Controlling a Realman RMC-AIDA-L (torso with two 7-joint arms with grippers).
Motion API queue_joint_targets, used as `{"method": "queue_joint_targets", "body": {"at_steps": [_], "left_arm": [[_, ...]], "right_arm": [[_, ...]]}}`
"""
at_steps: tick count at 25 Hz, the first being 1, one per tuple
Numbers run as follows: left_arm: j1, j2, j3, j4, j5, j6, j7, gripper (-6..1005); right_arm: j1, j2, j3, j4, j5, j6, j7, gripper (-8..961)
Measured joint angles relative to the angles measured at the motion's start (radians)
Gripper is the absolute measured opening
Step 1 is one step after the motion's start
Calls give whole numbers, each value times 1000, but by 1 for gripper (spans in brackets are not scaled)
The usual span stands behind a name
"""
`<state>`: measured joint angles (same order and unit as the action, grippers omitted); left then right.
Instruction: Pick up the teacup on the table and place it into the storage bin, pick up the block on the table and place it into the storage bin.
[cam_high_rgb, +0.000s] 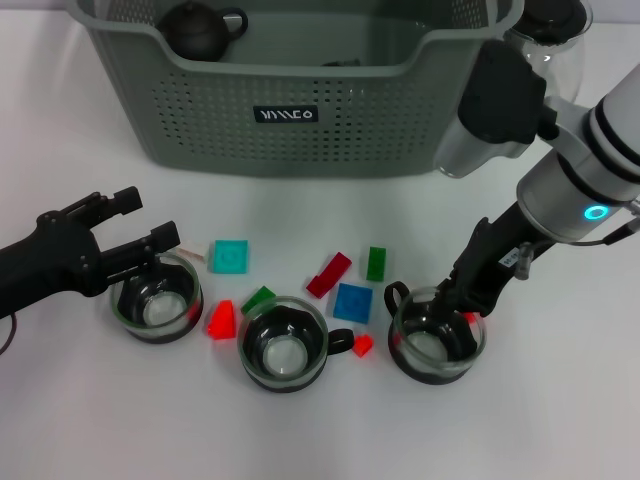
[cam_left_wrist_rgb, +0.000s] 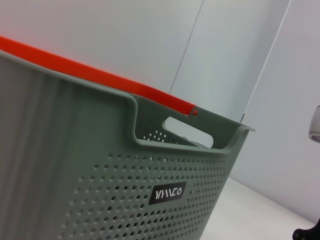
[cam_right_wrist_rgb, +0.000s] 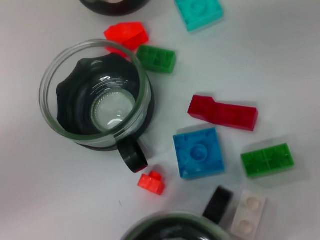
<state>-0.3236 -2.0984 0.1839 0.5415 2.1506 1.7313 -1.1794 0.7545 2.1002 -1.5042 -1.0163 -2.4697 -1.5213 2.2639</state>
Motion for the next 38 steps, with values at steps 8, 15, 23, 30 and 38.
{"method": "queue_joint_targets", "body": {"at_steps": [8,15,23,30,38], "left_arm": [[0,2,-4,2,0,5,-3,845],[0,1,-5,1,0,-2,0,845],[-20,1,0,-1,0,0,-4,845],[-25,1,2,-3,0,4,-6,845],[-23,-4,2,-3,0,-2,-6,845]], "right_arm": [[-11,-9,279,-131,23,-178,-37,60],[-104,-9,707,-405,452,-307,-119,57],[-95,-2,557,-448,548,98,-68,56],[159,-1,288,-167,-20,505,290,57],[444,-3,266,325,-352,674,461,56]]}}
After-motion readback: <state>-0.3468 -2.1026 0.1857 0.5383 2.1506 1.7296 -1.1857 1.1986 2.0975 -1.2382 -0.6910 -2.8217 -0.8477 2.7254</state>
